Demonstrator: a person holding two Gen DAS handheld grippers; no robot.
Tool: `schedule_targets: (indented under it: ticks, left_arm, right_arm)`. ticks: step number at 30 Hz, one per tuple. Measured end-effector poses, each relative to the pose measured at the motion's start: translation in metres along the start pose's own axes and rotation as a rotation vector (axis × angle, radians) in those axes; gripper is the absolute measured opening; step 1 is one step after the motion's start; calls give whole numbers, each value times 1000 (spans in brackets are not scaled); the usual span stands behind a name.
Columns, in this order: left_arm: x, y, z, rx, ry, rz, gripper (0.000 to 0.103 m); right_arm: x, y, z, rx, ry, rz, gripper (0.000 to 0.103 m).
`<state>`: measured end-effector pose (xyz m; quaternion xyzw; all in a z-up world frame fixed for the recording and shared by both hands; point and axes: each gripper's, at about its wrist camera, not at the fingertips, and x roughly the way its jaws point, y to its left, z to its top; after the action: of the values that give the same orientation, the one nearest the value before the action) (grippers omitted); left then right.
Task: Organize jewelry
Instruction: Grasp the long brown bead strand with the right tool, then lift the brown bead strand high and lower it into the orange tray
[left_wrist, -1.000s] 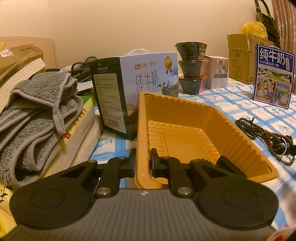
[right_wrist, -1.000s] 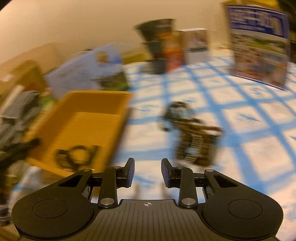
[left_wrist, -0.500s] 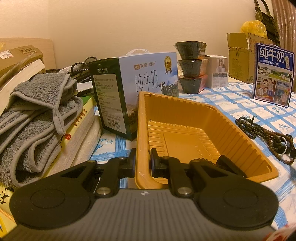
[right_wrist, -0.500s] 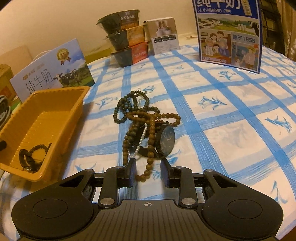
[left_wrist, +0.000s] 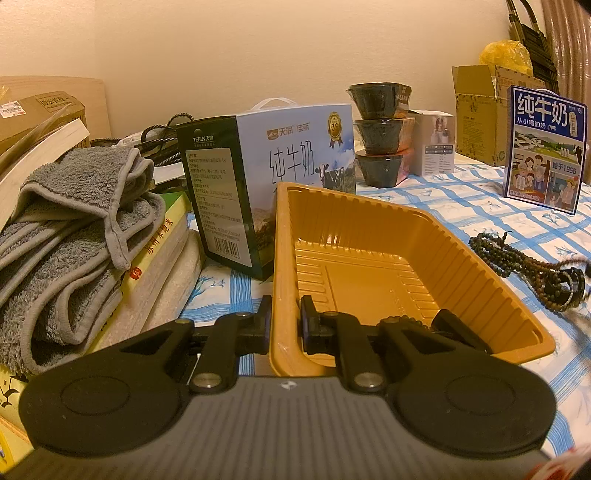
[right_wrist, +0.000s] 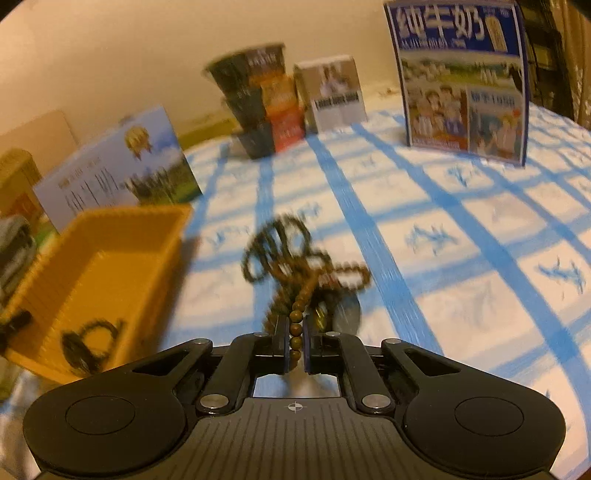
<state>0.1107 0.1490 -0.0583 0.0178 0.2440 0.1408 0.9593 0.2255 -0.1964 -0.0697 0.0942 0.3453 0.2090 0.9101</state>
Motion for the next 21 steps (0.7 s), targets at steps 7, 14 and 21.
schedule_targets:
  ticks: [7, 14, 21]
  left_arm:
    - [0, 0, 0, -1, 0, 0, 13]
    - [0, -1, 1, 3, -1, -2, 13]
    - [0, -1, 1, 2, -1, -3, 13]
  right_arm:
    - [-33, 18, 47, -25, -117, 80, 7]
    - [-64, 25, 91, -85, -218, 85, 7]
    - [-95, 26, 130, -122, -288, 76, 7]
